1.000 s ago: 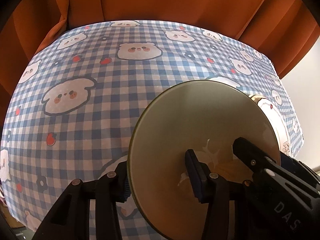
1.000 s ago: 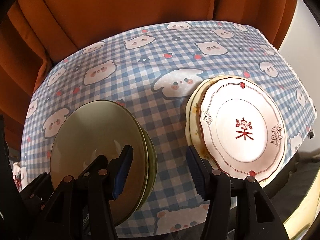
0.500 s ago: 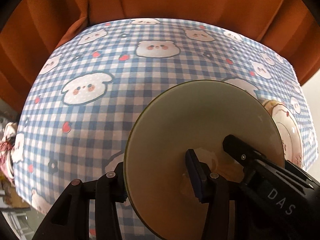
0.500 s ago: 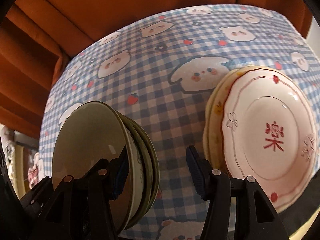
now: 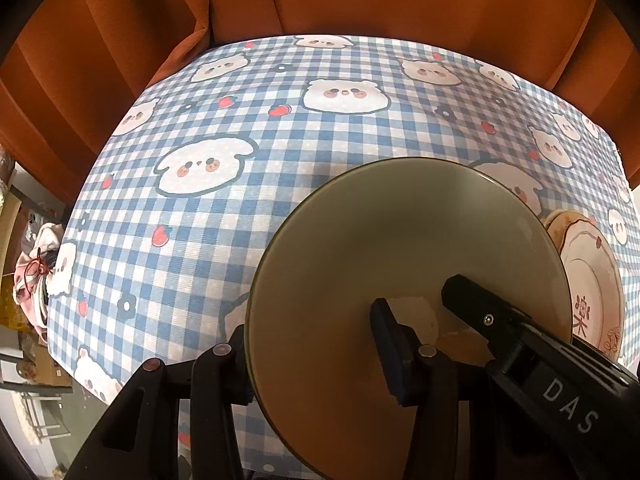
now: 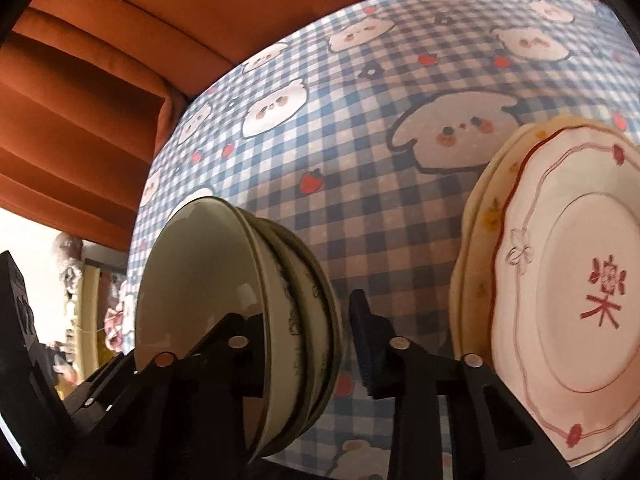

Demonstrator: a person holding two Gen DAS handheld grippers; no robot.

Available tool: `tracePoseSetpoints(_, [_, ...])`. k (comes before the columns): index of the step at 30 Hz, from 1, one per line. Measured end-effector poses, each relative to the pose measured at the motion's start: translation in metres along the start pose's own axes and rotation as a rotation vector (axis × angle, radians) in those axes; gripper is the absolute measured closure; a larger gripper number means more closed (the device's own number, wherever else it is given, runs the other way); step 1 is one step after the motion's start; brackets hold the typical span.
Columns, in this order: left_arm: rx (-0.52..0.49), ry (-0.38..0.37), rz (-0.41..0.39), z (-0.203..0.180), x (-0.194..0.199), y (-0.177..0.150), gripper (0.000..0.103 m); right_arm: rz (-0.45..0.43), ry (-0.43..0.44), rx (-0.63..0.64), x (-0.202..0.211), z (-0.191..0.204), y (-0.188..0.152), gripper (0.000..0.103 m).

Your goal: Organize plates and bowls

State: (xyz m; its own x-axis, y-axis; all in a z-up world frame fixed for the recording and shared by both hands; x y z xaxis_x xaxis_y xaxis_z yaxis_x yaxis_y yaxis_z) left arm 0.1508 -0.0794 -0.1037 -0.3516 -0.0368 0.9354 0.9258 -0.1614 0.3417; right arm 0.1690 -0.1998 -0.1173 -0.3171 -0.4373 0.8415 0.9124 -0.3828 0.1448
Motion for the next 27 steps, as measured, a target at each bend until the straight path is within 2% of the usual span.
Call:
tracePoseSetpoints(6, [-0.025, -0.028, -0.003, 0.0, 0.001, 0.0, 0.06, -0.021, -0.052, 0.02, 0.001, 0.006, -0.002, 0.07])
tracePoseSetpoints(11, [-0.048, -0.088, 0.009, 0.003, 0.002, 0.002, 0.06, -0.04, -0.117, 0.0, 0.004, 0.009, -0.005, 0.07])
tracePoseSetpoints(19, [-0.085, -0.157, -0.007, 0.011, 0.019, 0.003, 0.06, -0.07, -0.165, -0.034, 0.017, 0.016, -0.009, 0.07])
tracePoseSetpoints(27, [-0.098, -0.183, -0.056, 0.03, 0.045, 0.004, 0.06, -0.131, -0.182, -0.047, 0.042, 0.041, -0.02, 0.07])
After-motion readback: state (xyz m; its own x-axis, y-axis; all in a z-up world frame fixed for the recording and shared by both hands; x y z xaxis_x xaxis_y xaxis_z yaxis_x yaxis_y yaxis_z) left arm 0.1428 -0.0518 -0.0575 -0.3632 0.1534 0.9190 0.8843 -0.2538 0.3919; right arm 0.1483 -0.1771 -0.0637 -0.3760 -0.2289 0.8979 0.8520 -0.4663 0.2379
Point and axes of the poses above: each gripper's, at about its wrist camera, not at the fingertips, and x roughly against the way its jaws point, z to its left, y to its top, the point moved 4 cm from there along -x, roughly the way its jaws point, and after that the axes turned 14 degrees about -x, right-handed, at the moved point
